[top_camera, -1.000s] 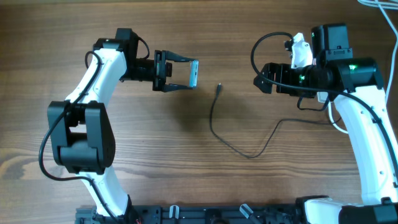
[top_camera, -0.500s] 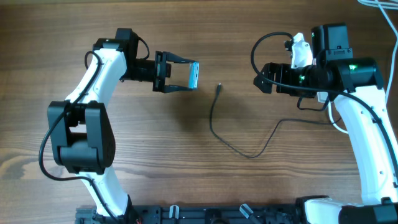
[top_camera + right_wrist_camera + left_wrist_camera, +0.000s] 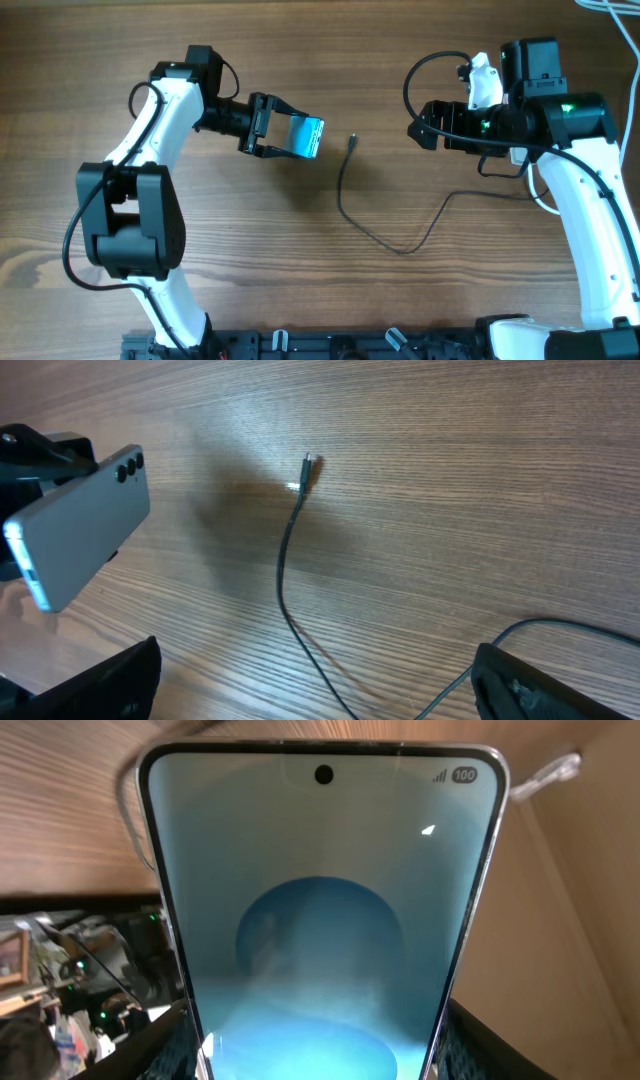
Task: Plug charger to phone and switch on socket
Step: 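Bring the right gripper to the phone's side edge held by left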
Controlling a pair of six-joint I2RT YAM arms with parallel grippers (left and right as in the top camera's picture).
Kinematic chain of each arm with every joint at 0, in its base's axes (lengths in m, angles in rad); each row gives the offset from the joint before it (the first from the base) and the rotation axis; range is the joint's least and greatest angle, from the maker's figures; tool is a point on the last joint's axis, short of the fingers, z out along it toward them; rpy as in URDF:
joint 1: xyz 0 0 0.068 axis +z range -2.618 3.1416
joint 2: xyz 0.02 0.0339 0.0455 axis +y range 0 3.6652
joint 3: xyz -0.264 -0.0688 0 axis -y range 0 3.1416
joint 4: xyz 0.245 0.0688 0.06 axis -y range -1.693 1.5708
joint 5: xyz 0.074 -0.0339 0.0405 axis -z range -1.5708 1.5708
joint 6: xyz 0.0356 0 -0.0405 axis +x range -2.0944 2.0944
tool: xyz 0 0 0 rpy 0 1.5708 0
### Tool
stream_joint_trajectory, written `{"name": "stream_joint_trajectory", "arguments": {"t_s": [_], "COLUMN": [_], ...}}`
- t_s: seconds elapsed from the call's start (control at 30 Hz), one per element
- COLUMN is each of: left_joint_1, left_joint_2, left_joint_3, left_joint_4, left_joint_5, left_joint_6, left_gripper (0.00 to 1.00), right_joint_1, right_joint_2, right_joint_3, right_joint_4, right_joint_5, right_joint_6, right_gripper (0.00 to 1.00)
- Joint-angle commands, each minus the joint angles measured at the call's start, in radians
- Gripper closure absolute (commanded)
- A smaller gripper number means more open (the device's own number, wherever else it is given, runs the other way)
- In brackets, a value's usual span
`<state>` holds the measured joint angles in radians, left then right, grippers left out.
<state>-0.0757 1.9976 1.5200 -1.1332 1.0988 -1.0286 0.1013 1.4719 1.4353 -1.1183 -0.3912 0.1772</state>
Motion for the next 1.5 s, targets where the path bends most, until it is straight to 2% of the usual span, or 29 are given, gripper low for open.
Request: {"name": "stream_joint_trajectory", "arguments": {"t_s": [0.0, 0.23, 0.37, 0.5, 0.57, 0.73, 0.93, 1.13, 1.37, 1.47], "left_joint_1": [-0.001, -0.001, -0.001, -0.001, -0.013, -0.061, -0.097, -0.097, -0.115, -0.125], "left_joint_2": [-0.072, -0.247, -0.338, -0.347, -0.346, -0.346, -0.346, -0.346, -0.346, -0.346], "left_joint_3": [0.023, 0.039, 0.039, 0.039, 0.038, 0.038, 0.038, 0.038, 0.038, 0.038], "left_joint_4": [0.000, 0.013, 0.013, 0.013, 0.011, 0.027, 0.064, 0.064, 0.064, 0.075], "left_joint_5": [-0.097, -0.390, -0.488, -0.500, -0.522, -0.575, -0.577, -0.577, -0.577, -0.593], "left_joint_6": [-0.050, -0.206, -0.265, -0.271, -0.317, -0.393, -0.405, -0.420, -0.446, -0.446], "left_gripper": [0.96, 0.96, 0.96, 0.96, 0.96, 0.96, 0.96, 0.96, 0.96, 0.96], "right_joint_1": [0.002, 0.002, 0.002, 0.008, 0.034, 0.130, 0.251, 0.267, 0.309, 0.336], "right_joint_2": [0.012, 0.012, 0.012, 0.012, 0.012, 0.012, 0.018, 0.063, 0.158, 0.176], "right_joint_3": [0.009, 0.009, 0.009, 0.009, 0.009, 0.009, 0.009, 0.009, 0.009, 0.009], "right_joint_4": [0.006, 0.018, 0.031, 0.085, 0.124, 0.209, 0.279, 0.285, 0.383, 0.418], "right_joint_5": [0.010, 0.010, -0.011, -0.166, -0.216, -0.214, -0.126, -0.139, -0.297, -0.298], "right_joint_6": [-0.010, 0.010, 0.018, 0.009, 0.010, 0.097, 0.219, 0.300, 0.267, 0.267], "right_gripper": [0.00, 0.00, 0.00, 0.00, 0.01, 0.06, 0.11, 0.21, 0.22, 0.22]}}
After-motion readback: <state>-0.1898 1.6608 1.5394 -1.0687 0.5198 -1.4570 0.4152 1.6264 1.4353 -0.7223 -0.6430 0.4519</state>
